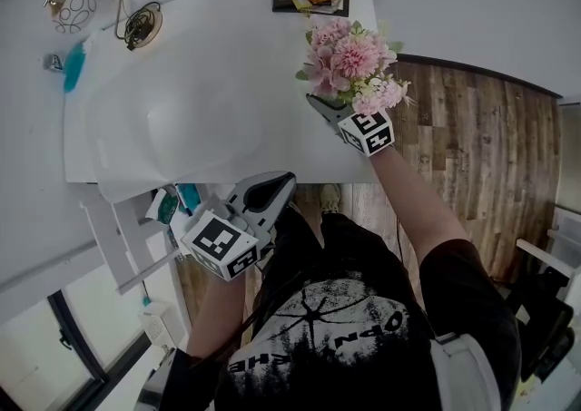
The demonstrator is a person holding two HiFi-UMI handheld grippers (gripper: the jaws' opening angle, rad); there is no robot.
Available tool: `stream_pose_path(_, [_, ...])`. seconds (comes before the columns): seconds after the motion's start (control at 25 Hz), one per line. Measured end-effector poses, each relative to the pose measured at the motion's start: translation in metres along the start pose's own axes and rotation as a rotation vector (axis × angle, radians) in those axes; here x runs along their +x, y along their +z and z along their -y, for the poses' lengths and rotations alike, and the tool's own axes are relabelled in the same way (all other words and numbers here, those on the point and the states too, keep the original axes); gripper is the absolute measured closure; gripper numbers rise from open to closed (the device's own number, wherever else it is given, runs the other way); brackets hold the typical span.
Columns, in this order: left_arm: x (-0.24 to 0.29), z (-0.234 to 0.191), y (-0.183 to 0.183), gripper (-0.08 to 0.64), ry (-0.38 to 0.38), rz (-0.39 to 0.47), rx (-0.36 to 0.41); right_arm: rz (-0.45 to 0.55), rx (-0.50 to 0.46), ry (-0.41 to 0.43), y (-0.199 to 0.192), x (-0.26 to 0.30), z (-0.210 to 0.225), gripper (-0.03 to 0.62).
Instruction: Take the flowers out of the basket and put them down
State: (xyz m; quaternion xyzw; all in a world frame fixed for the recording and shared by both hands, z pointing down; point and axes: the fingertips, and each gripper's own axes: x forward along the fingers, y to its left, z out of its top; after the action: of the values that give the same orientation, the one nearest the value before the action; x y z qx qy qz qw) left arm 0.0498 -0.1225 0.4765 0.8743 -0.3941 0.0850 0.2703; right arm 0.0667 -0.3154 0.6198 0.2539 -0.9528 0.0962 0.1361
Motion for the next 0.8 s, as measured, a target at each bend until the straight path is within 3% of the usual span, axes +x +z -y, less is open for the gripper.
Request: stream_pose_path(0.8, [0.003,0.008,0.012,0.548,-0.033,0.012,0.035,0.018,0.048,-0.081,-0.012,-0.035,-0.008,0.301])
